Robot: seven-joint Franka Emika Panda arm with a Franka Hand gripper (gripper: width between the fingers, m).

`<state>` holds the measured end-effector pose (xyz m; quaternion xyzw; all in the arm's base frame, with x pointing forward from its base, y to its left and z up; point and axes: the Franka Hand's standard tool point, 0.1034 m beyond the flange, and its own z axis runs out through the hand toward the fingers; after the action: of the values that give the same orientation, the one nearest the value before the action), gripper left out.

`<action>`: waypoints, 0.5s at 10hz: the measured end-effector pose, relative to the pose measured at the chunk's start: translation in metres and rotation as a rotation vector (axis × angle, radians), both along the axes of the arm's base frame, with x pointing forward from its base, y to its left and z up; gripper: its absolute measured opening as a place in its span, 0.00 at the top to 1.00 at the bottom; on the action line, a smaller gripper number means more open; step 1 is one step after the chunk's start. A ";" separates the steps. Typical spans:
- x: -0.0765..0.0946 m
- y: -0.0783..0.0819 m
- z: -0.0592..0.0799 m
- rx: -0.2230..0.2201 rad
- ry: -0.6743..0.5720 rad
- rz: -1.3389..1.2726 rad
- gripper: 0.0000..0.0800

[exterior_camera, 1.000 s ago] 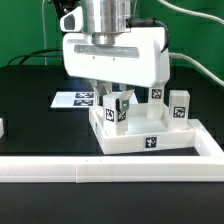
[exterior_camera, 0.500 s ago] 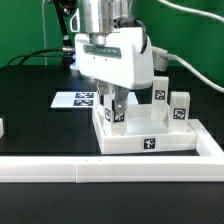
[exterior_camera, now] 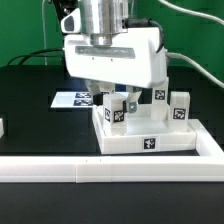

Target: Assemble square table

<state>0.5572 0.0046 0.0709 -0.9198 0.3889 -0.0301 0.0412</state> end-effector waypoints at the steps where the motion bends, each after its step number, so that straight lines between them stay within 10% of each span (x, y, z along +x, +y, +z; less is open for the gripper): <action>1: 0.000 -0.001 0.000 -0.010 -0.007 0.138 0.19; 5: -0.002 0.000 -0.001 -0.037 -0.013 0.465 0.19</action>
Offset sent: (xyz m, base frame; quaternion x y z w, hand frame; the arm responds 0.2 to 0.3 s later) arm -0.0015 0.0143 0.0019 -0.0004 -0.0107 -0.1659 0.9861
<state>0.5553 0.0042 0.0696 -0.9851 0.1659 -0.0328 0.0327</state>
